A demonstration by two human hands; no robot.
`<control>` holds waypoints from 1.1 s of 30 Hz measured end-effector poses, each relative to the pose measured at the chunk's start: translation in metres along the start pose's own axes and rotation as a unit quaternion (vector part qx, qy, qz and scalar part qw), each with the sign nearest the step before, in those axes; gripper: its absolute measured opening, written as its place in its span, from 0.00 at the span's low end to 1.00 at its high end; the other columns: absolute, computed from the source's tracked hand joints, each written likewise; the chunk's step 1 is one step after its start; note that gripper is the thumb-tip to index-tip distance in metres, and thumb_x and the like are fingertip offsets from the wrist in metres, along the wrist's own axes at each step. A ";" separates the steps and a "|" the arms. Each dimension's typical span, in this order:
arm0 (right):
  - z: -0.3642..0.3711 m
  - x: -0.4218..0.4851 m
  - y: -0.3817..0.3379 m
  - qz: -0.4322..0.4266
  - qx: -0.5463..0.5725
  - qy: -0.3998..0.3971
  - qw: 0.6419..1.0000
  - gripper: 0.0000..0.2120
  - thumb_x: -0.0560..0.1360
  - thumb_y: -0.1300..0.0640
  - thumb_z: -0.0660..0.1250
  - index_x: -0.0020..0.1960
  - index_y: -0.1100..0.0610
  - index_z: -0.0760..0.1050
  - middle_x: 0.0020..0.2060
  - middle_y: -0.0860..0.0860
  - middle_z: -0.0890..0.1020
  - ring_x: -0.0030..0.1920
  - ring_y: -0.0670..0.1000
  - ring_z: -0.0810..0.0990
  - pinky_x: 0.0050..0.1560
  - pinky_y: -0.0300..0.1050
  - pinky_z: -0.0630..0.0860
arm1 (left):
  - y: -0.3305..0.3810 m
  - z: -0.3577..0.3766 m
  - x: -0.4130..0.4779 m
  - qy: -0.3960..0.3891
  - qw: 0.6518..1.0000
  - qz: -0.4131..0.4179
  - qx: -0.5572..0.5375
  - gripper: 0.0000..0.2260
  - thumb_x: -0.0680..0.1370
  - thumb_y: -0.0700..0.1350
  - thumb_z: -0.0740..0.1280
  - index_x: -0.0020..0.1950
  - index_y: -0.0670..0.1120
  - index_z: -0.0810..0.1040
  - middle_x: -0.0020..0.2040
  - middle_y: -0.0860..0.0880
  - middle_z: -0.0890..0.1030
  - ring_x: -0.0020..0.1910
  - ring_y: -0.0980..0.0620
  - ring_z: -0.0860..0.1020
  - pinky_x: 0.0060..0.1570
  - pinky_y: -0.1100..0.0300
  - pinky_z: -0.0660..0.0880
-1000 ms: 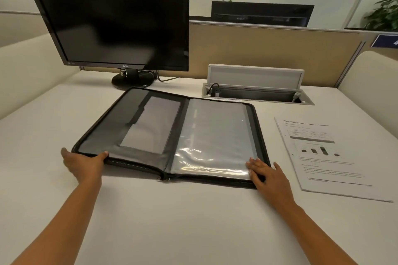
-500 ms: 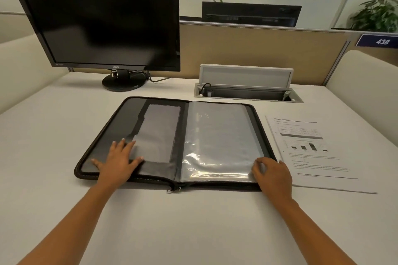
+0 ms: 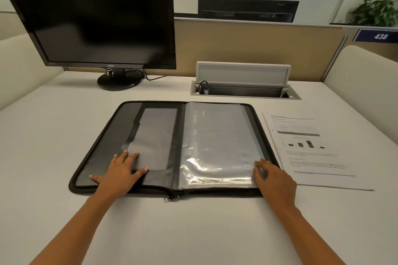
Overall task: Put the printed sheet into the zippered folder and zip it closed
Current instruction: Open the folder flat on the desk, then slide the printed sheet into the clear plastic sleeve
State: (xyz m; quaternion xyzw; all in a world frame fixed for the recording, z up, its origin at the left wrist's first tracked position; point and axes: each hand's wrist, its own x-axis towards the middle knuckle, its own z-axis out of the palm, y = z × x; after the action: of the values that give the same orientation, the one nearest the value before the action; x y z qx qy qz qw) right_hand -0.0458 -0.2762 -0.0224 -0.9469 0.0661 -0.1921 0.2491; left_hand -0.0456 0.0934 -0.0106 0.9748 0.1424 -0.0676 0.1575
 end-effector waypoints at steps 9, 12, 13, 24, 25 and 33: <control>-0.018 0.027 0.014 0.047 0.083 -0.045 0.994 0.08 0.75 0.54 0.65 0.47 0.57 0.81 0.36 0.50 0.81 0.36 0.48 0.77 0.37 0.35 0.68 | 0.049 -0.015 0.004 -0.011 0.999 0.023 -0.043 0.23 0.77 0.59 0.58 0.68 0.50 0.67 0.71 0.47 0.66 0.68 0.43 0.66 0.68 0.33 0.53; -0.027 0.041 0.023 0.073 0.117 -0.033 0.990 0.08 0.75 0.55 0.65 0.48 0.59 0.80 0.40 0.53 0.82 0.41 0.50 0.78 0.46 0.40 0.73 | 0.098 -0.014 0.001 -0.034 0.982 0.087 -0.163 0.21 0.76 0.54 0.62 0.66 0.45 0.69 0.68 0.43 0.70 0.64 0.43 0.70 0.65 0.47 0.67; -0.029 0.046 0.027 0.081 0.119 -0.027 0.989 0.08 0.75 0.56 0.65 0.47 0.60 0.80 0.41 0.53 0.83 0.41 0.51 0.78 0.47 0.41 0.72 | 0.116 -0.013 0.000 -0.050 0.975 0.103 -0.188 0.21 0.77 0.53 0.62 0.66 0.44 0.70 0.67 0.43 0.71 0.63 0.44 0.72 0.62 0.50 0.69; -0.047 0.096 0.096 0.189 0.032 0.031 0.981 0.14 0.73 0.60 0.65 0.56 0.65 0.76 0.56 0.62 0.78 0.56 0.62 0.76 0.56 0.53 0.72 | 0.295 0.033 -0.006 -0.251 0.908 0.220 -0.253 0.17 0.77 0.51 0.63 0.62 0.42 0.72 0.60 0.46 0.76 0.57 0.49 0.74 0.51 0.63 0.68; -0.050 0.100 0.102 0.190 0.015 0.037 0.981 0.15 0.73 0.59 0.65 0.57 0.65 0.75 0.57 0.63 0.78 0.57 0.62 0.75 0.58 0.54 0.71 | 0.305 0.038 -0.004 -0.258 0.903 0.217 -0.265 0.16 0.77 0.50 0.63 0.60 0.43 0.72 0.54 0.49 0.77 0.52 0.52 0.75 0.48 0.65 0.68; -0.061 0.126 0.134 0.297 -0.141 -0.039 0.944 0.27 0.75 0.46 0.61 0.65 0.65 0.62 0.63 0.64 0.71 0.65 0.63 0.67 0.67 0.58 0.59 | 0.355 0.052 0.005 -0.312 0.856 0.116 -0.395 0.19 0.74 0.50 0.67 0.61 0.42 0.72 0.63 0.47 0.75 0.55 0.49 0.74 0.50 0.60 0.70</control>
State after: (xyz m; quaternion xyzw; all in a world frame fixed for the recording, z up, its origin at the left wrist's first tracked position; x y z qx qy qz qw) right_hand 0.0412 -0.4475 0.0015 -0.9165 0.3609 -0.0609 0.1616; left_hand 0.0609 -0.2453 0.0414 0.7681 -0.0131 -0.2877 0.5719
